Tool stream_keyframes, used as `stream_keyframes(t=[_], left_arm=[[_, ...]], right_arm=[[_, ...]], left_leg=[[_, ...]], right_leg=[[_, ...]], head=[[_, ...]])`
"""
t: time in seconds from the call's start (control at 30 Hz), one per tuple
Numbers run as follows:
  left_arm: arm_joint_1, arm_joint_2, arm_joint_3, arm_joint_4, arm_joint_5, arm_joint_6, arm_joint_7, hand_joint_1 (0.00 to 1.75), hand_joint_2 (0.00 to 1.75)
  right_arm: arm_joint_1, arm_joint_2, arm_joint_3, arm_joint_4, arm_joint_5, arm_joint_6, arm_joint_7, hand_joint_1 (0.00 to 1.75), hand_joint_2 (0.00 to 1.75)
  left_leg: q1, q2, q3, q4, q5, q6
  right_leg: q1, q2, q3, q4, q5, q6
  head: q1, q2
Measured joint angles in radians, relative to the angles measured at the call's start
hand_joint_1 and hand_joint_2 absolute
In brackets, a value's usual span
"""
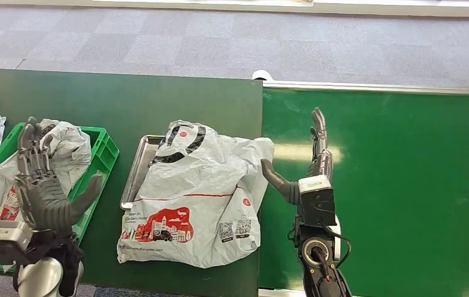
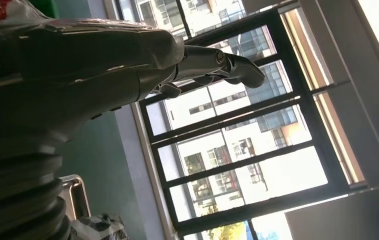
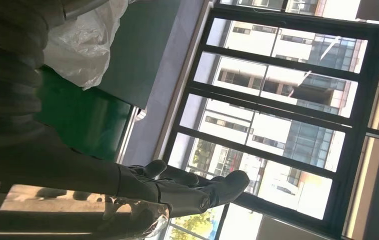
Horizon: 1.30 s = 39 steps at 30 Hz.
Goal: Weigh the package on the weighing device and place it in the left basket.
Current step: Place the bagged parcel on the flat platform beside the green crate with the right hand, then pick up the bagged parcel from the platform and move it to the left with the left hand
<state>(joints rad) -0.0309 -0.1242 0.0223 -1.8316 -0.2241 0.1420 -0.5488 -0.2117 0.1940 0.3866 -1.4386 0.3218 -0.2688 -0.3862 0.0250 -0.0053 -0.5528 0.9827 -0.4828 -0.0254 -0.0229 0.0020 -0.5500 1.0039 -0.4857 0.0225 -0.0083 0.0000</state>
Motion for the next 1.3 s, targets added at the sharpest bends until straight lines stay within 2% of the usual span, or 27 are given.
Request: stream_keyframes(t=[0.2, 0.3, 0.43, 0.5, 0.63, 0.7, 0.9, 1.3], left_arm=[[-0.039, 0.022, -0.104, 0.040, -0.105, -0.071, 0.089, 0.00, 1.75], [-0.062, 0.034, -0.166, 0.084, -0.139, -0.072, 0.116, 0.00, 1.75], [-0.064, 0.042, -0.232, 0.125, -0.138, -0.050, 0.115, 0.00, 1.75], [-0.050, 0.041, -0.246, 0.131, -0.101, -0.019, 0.082, 0.00, 1.75], [0.006, 0.032, -0.237, 0.107, 0.046, 0.086, -0.026, 0.00, 1.75], [0.039, 0.027, -0.219, 0.078, 0.106, 0.122, -0.053, 0.00, 1.75], [0.106, 0.012, -0.178, 0.036, 0.146, 0.140, -0.060, 0.00, 1.75], [0.129, -0.001, -0.163, 0.026, 0.151, 0.141, -0.060, 0.00, 1.75]], right_arm=[[0.036, -0.015, -0.005, -0.064, 0.001, 0.017, -0.033, 0.00, 1.75], [0.064, -0.021, -0.020, -0.101, -0.008, 0.006, -0.083, 0.00, 1.75], [0.116, -0.028, -0.053, -0.156, -0.030, -0.007, -0.124, 0.00, 1.75], [0.145, -0.031, -0.072, -0.177, -0.039, -0.007, -0.135, 0.00, 1.75], [0.190, -0.035, -0.106, -0.193, -0.045, -0.003, -0.142, 0.00, 1.75], [0.204, -0.037, -0.119, -0.192, -0.046, 0.000, -0.142, 0.00, 1.75], [0.234, -0.040, -0.138, -0.175, -0.053, -0.002, -0.142, 0.00, 1.75], [0.243, -0.041, -0.146, -0.154, -0.059, -0.004, -0.136, 0.00, 1.75]], left_leg=[[0.000, 0.000, 0.000, 0.000, 0.000, 0.000], [0.000, 0.000, 0.000, 0.000, 0.000, 0.000], [0.000, 0.000, 0.000, 0.000, -0.001, 0.000], [0.000, 0.000, -0.001, 0.000, -0.001, 0.000], [0.000, 0.000, -0.001, 0.000, -0.001, -0.001], [0.000, 0.000, -0.002, 0.000, -0.001, -0.001], [0.000, 0.000, -0.001, 0.000, -0.001, -0.001], [0.000, 0.000, -0.001, 0.000, -0.001, -0.001]], right_leg=[[0.000, 0.000, 0.000, 0.000, 0.000, 0.000], [0.000, 0.000, 0.000, 0.000, 0.000, 0.000], [0.000, 0.000, 0.000, 0.000, 0.000, 0.000], [0.000, 0.000, 0.000, 0.000, 0.000, 0.000], [0.000, 0.000, -0.001, 0.000, 0.000, 0.000], [0.000, 0.000, -0.001, 0.000, 0.000, 0.000], [0.000, 0.000, 0.000, 0.000, 0.000, 0.000], [0.000, 0.000, 0.000, 0.000, 0.000, 0.000]], head=[[0.000, 0.000], [0.000, 0.000], [0.000, 0.000], [0.000, 0.000], [0.000, 0.000], [0.000, 0.000], [0.000, 0.000], [0.000, 0.000]])
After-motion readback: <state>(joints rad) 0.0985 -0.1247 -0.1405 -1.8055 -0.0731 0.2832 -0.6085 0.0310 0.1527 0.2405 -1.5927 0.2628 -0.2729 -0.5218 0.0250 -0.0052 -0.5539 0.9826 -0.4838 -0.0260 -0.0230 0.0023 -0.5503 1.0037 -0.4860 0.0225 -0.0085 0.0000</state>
